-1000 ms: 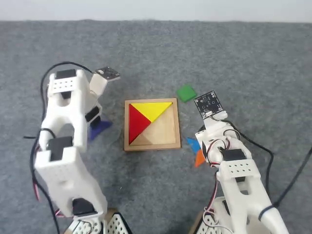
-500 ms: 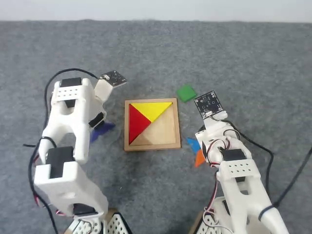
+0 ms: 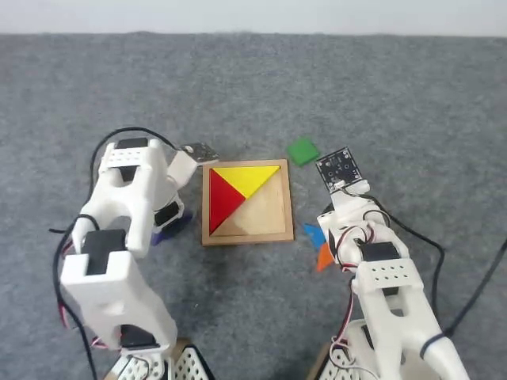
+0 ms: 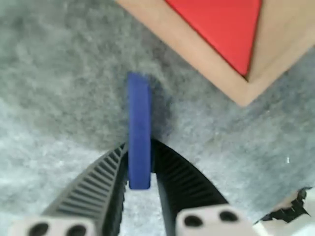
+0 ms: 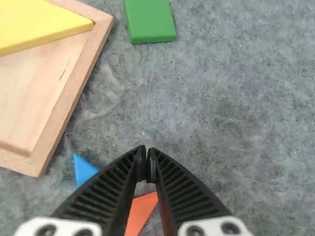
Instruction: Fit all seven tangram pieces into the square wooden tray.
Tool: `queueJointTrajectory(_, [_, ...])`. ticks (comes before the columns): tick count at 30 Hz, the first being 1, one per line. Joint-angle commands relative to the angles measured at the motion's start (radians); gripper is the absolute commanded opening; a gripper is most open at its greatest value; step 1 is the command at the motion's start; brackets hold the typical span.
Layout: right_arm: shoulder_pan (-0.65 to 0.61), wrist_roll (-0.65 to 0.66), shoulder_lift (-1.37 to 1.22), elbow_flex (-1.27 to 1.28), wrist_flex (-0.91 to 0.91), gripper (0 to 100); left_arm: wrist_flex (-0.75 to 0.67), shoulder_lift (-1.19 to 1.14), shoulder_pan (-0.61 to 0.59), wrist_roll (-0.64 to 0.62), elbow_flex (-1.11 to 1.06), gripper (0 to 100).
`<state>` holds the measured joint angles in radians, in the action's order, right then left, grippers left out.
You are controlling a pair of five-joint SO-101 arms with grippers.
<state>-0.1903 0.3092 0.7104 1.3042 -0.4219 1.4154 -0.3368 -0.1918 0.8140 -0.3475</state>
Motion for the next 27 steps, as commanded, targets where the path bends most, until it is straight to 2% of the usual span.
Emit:
queueJointTrajectory(1, [0.01, -0.009, 0.036, -0.006, 0.007, 1.7, 0.012, -0.003, 0.018, 0.011, -0.019, 5])
queueJointTrajectory(6, [0.01, -0.009, 0.036, -0.006, 0.007, 1.7, 0.012, 0.0, 0.011, 0.009, -0.013, 4])
queueJointTrajectory(8, [0.01, -0.009, 0.036, -0.006, 0.007, 1.7, 0.018, 0.0, 0.011, 0.006, 0.005, 1])
queueJointTrajectory(11, [0.01, -0.009, 0.036, -0.006, 0.007, 1.7, 0.054, 0.029, 0.018, -0.058, 0.022, 1])
queueJointTrajectory(17, [0.01, -0.009, 0.038, -0.012, 0.007, 1.7, 0.052, 0.293, 0.049, -0.181, -0.028, 1])
queueJointTrajectory(22, [0.012, -0.011, 0.038, -0.041, -0.035, 1.7, -0.031, 0.465, 0.195, -0.365, -0.14, 1])
queueJointTrajectory(24, [0.027, -0.014, 0.038, -0.074, -0.091, 1.7, -0.048, 0.48, 0.282, -0.341, -0.165, 1])
queueJointTrajectory(27, [0.114, -0.081, 0.038, -0.118, -0.143, 1.7, -0.046, 0.479, 0.423, -0.175, -0.188, 1])
